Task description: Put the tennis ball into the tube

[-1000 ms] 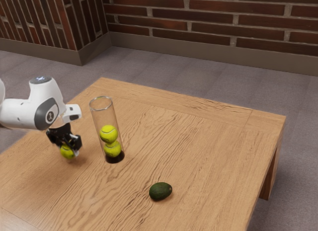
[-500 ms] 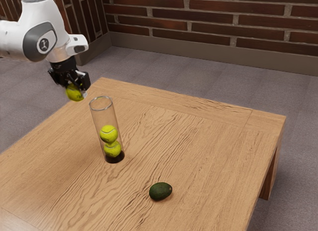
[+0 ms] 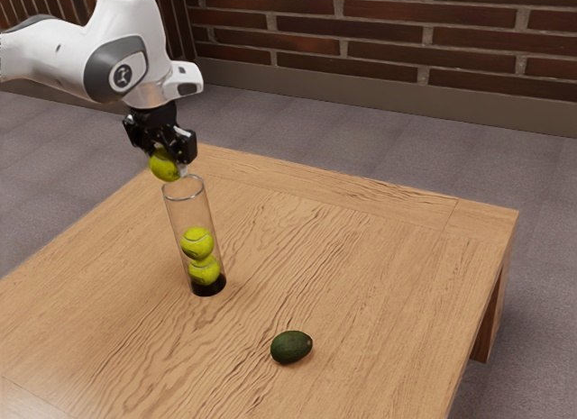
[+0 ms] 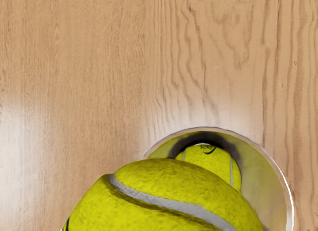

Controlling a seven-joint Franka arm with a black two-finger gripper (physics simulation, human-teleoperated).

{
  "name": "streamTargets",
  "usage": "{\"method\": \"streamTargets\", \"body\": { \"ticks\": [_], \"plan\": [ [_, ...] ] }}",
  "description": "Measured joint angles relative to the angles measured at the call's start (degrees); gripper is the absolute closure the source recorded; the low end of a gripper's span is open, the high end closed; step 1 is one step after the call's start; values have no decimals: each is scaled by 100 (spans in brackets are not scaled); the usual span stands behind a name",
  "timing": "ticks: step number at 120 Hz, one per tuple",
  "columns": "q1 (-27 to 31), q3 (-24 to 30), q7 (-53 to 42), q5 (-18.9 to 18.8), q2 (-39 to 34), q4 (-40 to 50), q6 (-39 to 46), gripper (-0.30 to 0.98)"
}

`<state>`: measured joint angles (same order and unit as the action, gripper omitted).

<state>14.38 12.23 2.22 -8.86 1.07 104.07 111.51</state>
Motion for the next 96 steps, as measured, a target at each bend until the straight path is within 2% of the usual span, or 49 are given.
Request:
{"method": "streamTargets", "body": {
  "ticks": [16, 44, 66, 75, 85, 96],
  "plan": [
    [-46, 114, 120, -25, 18, -6, -82, 35],
    [-358, -17, 258, 55, -14, 48, -145, 14],
    [-401, -63, 313, 89, -41, 37, -161, 6],
    [-390, -88, 220, 339, -63, -245, -346, 4],
    [-715, -454, 83, 614, -17, -864, -751, 3],
    [-762, -566, -87, 845, -44, -1396, -1185, 2]
  ]
}}
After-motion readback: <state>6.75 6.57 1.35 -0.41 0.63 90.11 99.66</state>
